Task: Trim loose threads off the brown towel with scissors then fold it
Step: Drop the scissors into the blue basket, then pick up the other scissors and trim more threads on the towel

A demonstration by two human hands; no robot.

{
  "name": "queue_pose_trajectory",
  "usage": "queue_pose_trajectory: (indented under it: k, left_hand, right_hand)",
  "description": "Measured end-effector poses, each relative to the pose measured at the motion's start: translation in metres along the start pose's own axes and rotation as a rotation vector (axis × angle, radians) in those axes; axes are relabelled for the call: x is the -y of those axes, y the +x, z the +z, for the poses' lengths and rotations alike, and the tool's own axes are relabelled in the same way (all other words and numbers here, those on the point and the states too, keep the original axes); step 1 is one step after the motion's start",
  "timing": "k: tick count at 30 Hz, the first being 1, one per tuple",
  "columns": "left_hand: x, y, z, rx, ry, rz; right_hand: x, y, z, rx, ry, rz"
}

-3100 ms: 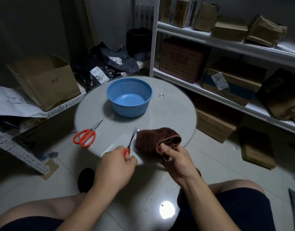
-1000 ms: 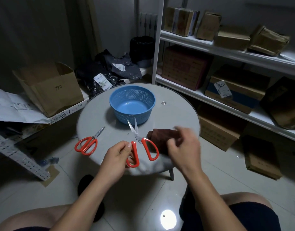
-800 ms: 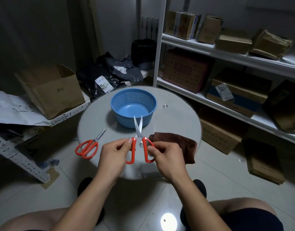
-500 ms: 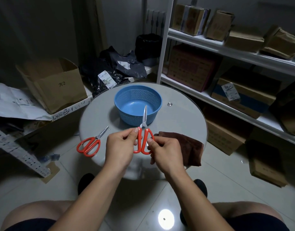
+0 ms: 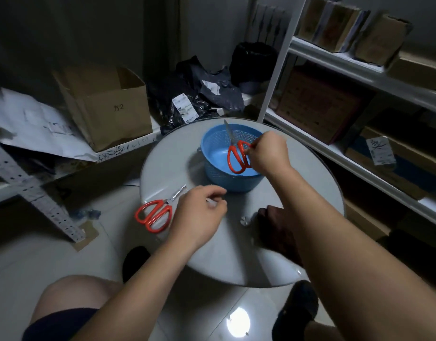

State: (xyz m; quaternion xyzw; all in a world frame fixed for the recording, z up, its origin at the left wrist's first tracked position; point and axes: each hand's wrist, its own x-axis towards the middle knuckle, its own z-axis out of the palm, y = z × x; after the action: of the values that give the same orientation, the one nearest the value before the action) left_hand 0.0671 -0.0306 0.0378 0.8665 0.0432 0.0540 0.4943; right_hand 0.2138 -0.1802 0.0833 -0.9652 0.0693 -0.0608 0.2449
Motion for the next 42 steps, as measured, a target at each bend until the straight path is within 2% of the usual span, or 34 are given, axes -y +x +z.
queue_pose_trajectory:
  k: [5,8,11,13,15,18,21,25,27,30,34,37,42]
  left_hand:
    - [0.027,0.001,0.000,0.034,0.094,0.028]
    - [0.040,0.002,-0.004,0.046,0.175,0.050]
    - [0.054,0.001,-0.016,-0.041,0.329,0.027]
    - [0.065,0.003,-0.028,-0.154,0.489,-0.022]
    - [0.074,0.006,-0.040,-0.224,0.622,-0.117]
    - [0.079,0.009,-0.049,-0.150,0.676,-0.317]
    - [0.081,0.010,-0.049,-0.124,0.599,-0.369]
    - [0.074,0.005,-0.050,-0.144,0.483,-0.350]
    - [0.065,0.000,-0.050,-0.150,0.319,-0.340]
    - [0.040,-0.018,-0.038,-0.163,-0.074,-0.349]
    - [0.015,-0.054,-0.003,-0.077,-0.520,-0.261]
    - [0.003,-0.075,0.015,0.007,-0.630,-0.268]
    - [-0.011,-0.087,0.026,0.232,-0.597,-0.325]
  right_hand:
    - [0.008,0.010,0.028,0.182,-0.387,-0.114]
    - [0.005,0.016,0.034,0.262,-0.454,-0.111]
    - [0.004,0.021,0.028,0.277,-0.506,-0.165]
    - [0.001,0.019,0.023,0.194,-0.450,-0.223]
    - [-0.001,0.008,0.016,0.033,-0.322,-0.272]
    - [-0.001,-0.027,-0.001,-0.210,-0.007,-0.336]
    - [-0.005,-0.077,-0.003,-0.215,0.242,-0.346]
    - [-0.032,-0.142,0.018,-0.078,0.242,-0.296]
    - [-0.045,-0.166,0.032,0.044,0.250,-0.234]
    - [-0.056,-0.199,0.040,0.192,0.341,-0.082]
    - [-0.059,-0.219,0.030,0.389,0.887,0.215]
    - [-0.065,-0.227,0.012,0.319,1.036,0.205]
    - [-0.088,-0.235,-0.011,0.261,0.964,0.154]
